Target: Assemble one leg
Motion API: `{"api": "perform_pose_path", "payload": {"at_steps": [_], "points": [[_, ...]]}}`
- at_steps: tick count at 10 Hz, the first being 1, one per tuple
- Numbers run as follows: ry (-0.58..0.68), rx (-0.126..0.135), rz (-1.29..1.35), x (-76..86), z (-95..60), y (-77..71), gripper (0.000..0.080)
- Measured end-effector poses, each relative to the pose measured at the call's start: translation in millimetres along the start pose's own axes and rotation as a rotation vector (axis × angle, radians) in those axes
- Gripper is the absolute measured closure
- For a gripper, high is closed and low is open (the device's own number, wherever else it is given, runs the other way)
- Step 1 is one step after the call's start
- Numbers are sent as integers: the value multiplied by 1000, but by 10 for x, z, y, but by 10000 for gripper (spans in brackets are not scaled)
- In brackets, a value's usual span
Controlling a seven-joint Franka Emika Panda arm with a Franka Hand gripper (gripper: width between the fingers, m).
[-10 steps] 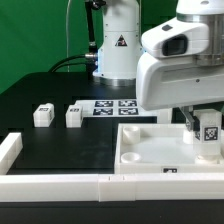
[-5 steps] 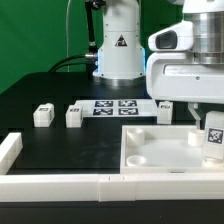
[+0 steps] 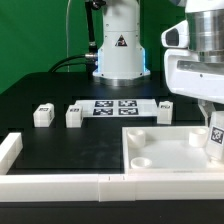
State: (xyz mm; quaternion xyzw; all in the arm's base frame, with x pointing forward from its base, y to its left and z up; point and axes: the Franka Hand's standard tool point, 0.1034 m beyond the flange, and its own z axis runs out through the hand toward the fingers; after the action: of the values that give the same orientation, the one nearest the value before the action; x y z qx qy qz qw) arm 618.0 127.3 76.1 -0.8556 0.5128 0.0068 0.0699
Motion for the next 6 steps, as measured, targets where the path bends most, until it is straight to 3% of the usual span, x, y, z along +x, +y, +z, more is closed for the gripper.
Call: {"api": "perform_pose_path", "payload": {"at_steps": [1,2,3,4,6], "points": [[-7,3,44,-20,2,-7,425],[-8,3,8,-26,3,-8,288],[-8,3,-39,-26,4,-7,288],[-11,3,-68,-21,14,6,176],[-7,-1,-298,-31,18,5,157]]}}
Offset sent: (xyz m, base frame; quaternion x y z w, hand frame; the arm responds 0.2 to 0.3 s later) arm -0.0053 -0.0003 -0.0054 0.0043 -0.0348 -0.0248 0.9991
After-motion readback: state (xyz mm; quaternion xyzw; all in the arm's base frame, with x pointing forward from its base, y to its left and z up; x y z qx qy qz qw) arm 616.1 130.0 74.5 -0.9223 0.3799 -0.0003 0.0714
